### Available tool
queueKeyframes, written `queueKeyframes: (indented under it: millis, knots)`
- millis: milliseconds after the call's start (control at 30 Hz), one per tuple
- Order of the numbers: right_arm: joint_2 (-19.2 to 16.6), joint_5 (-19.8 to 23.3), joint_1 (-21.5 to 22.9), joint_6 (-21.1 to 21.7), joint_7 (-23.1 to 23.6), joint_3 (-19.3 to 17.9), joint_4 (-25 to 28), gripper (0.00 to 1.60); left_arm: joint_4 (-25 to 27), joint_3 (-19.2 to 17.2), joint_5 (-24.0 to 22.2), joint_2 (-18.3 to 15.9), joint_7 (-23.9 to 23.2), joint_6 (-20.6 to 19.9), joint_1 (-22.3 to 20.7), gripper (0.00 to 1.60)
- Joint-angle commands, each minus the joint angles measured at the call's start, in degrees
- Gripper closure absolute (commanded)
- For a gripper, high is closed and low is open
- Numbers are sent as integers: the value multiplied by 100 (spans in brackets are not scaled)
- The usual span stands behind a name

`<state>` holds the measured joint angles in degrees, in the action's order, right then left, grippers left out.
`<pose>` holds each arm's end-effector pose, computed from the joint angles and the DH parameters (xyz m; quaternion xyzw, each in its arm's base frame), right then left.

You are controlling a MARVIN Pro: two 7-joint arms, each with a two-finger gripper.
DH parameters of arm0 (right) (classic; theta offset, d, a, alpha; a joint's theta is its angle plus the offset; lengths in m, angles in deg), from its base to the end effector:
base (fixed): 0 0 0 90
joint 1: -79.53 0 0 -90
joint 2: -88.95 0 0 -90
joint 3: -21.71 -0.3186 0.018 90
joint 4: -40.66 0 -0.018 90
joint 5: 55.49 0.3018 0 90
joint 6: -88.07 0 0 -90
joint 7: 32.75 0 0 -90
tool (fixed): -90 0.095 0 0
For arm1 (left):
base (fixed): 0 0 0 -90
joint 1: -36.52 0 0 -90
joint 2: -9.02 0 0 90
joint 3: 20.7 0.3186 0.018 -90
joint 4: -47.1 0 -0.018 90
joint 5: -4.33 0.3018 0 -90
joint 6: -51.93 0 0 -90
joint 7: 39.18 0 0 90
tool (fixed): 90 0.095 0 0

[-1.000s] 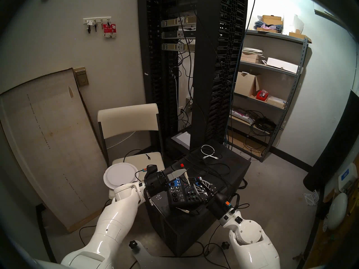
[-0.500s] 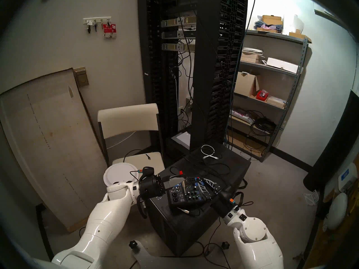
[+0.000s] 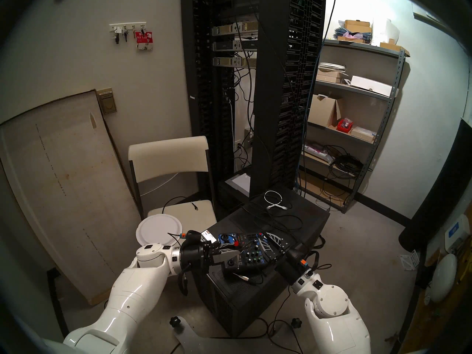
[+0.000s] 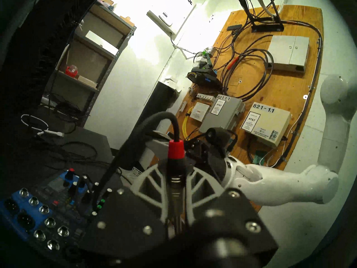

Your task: Insert aux cable

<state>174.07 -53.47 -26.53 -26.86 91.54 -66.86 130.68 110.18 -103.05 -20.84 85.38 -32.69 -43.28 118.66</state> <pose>0.2898 0.0362 -0.4015 -0.6213 -0.2504 -0.7171 0.1927 0.3520 -0.0183 -0.4141 0.5918 -0.3077 0.4401 0.6011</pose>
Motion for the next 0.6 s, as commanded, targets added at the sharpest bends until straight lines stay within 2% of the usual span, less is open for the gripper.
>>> queueKeyframes:
  millis: [0, 333, 567]
  knots:
    - [40, 129, 58, 43, 63, 31, 172, 88, -70, -43, 133, 110, 45, 681, -157, 160]
    - [15, 213, 24, 177, 208, 49, 214, 88, -222, -47, 399, 119, 27, 1259, -303, 160]
    - [-124, 420, -49, 552, 535, 51, 385, 87, -354, -25, 602, 79, -57, 1602, -362, 160]
